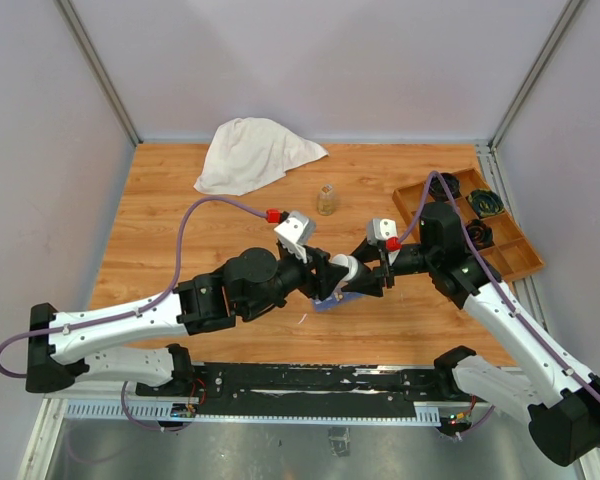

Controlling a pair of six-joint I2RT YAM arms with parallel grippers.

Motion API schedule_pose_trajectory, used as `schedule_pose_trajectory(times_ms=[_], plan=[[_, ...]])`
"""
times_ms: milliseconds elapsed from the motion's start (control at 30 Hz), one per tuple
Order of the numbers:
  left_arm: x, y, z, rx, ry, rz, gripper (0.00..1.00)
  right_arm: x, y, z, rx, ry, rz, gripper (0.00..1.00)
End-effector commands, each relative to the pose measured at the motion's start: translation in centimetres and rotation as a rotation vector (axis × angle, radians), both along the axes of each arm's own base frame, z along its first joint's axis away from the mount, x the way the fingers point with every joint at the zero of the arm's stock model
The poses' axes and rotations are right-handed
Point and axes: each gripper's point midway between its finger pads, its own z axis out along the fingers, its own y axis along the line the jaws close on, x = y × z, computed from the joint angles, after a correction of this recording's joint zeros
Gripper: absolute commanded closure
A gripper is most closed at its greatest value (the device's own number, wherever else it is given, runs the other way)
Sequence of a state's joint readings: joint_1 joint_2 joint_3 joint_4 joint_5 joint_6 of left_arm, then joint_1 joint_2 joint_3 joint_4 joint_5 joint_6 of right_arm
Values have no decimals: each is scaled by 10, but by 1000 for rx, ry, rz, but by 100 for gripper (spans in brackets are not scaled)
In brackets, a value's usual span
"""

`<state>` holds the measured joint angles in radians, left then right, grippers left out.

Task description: Sort the pills into containers

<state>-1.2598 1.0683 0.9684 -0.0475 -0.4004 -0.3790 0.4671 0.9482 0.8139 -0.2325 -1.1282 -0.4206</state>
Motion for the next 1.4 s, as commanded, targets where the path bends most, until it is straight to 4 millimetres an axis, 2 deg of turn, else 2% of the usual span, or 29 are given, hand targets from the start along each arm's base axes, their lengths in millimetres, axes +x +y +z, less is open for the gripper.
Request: schedule_pose_trajectory(times_ms=[0,133,200,267,367,433,733,867,1000,1067,1167,1200,1267,1367], plan=[[0,-4,15,-22,-21,-5,42,8,-3,11,22,-33,-22,98],[0,-5,12,-12,-20,-7,44,8,-3,11,22,-32,-21,98],[-1,-6,10,-7,-23,-13,49,8,-3,11,22,-33,-21,98],[-1,-6,9,-1,-30,-20,56,8,-3,11,22,-33,-21,98],[-2,-5,7,22,-67,-40,79,8,-3,11,22,-33,-22,98],[-7,-6,6,47,-122,-96,84,7,-3,12,24,-34,-20,98],[-41,-14,-10,114,-394,-535,86,7,-3,12,26,-36,-18,98],[-54,-13,-19,195,-525,-734,91,7,-3,12,26,-34,-17,98],[-52,-10,-25,269,-613,-861,92,7,-3,12,26,-33,-16,98],[-44,-7,-25,286,-630,-895,89,6,-3,12,27,-34,-15,98],[-25,-4,-22,294,-628,-905,72,6,-3,12,27,-33,-14,98],[-18,-3,-21,295,-629,-899,65,6,-3,13,29,-35,-14,98],[-3,-5,-10,277,-614,-831,42,6,-3,13,28,-35,-14,98],[9,-5,13,218,-623,-725,23,6,-3,13,28,-34,-13,98]])
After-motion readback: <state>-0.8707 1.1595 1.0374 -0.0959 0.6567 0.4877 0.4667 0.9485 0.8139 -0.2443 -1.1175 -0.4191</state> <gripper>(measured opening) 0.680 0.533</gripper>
